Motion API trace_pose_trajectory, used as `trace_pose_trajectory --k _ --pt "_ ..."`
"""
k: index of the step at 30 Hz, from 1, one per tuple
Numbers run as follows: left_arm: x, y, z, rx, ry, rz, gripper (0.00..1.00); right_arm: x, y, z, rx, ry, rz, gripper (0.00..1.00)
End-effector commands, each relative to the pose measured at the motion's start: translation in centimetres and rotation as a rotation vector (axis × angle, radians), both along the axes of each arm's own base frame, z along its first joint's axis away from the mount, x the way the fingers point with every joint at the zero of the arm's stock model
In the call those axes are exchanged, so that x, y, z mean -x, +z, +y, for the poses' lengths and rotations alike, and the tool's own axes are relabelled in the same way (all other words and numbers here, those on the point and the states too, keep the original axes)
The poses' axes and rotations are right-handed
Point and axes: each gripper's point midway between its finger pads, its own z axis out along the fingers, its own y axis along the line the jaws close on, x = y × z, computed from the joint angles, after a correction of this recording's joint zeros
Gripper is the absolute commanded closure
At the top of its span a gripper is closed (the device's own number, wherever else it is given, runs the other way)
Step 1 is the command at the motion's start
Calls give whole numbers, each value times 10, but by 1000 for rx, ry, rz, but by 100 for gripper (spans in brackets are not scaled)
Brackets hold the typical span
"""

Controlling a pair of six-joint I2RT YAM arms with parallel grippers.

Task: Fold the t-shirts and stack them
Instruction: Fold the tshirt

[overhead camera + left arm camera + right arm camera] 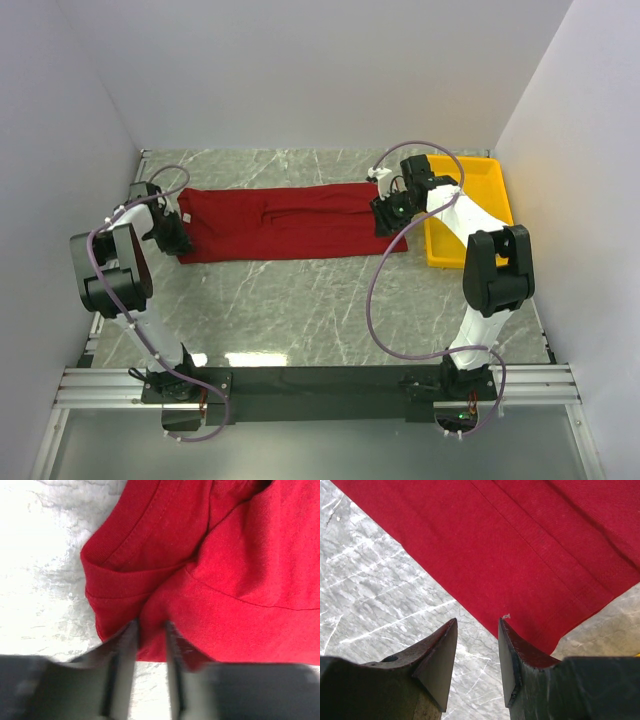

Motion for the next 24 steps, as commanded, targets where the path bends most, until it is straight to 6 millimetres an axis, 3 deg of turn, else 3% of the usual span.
trace_pose_trajectory --k 1,5,11,16,24 --pt "2 2 -3 18 -20 0 72 -7 9 0 -23 -3 -26 55" --pt "7 3 6 -30 15 19 99 -9 10 1 -29 -1 -30 55" --pt "20 14 34 -92 131 39 99 -13 10 -4 -19 -8 -40 55" --pt "35 21 40 -99 177 58 99 -16 10 -11 -15 -29 -46 55" --pt "54 2 49 -104 225 168 99 -20 8 -17 15 5 -68 55"
